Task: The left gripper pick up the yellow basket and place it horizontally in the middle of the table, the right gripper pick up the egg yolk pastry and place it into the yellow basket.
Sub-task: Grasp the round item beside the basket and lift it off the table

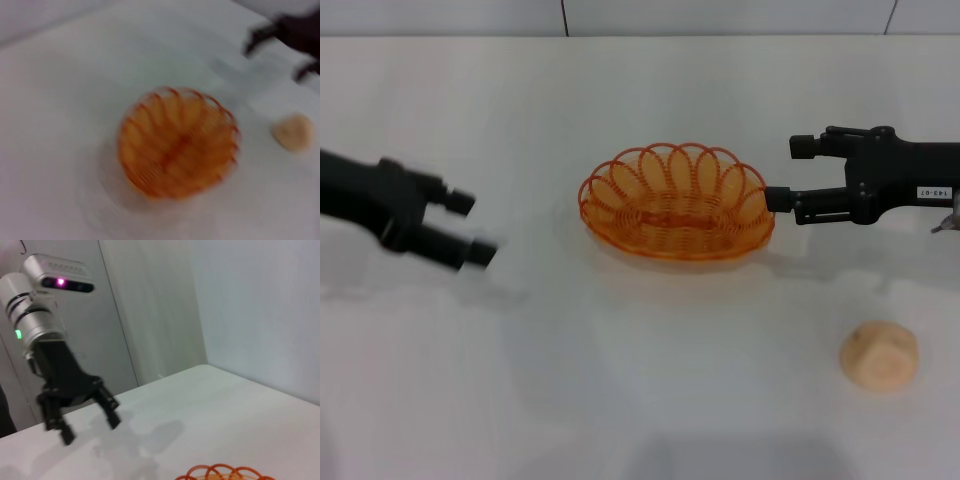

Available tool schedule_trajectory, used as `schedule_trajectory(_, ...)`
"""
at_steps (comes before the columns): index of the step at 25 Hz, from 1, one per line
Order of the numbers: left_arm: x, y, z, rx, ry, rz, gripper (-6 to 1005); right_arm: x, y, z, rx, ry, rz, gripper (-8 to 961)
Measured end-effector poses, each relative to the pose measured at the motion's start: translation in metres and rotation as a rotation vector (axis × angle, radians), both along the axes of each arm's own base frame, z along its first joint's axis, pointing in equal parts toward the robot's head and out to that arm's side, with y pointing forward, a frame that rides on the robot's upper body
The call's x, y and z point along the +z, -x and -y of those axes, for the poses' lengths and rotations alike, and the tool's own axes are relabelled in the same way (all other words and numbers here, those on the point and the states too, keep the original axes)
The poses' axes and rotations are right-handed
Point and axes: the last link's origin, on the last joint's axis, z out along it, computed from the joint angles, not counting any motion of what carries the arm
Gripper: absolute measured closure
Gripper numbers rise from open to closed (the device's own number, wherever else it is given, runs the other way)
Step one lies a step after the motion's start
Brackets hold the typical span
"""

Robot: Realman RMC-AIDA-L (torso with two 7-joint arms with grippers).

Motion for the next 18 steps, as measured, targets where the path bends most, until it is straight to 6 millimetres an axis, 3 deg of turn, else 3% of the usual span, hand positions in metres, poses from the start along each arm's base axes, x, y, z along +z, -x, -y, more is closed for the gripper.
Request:
schedule_trajectory(6,-0.001,0.005,0.013,-0.040,0.091,-0.069,114,0.002,-0.001,-0.002,-0.033,0.023,0.033,85)
schedule_trajectory(8,-0.003,0.006,0.016,-0.048,0.109,-0.072,114,0.009,-0.003,0.000,-0.071,0.043,0.132,85)
schedule_trajectory(18,-0.010,0.004,0.019,-0.050,0.127,-0.063,114,0.036,-0.003,0.014,-0.167,0.128,0.309,85)
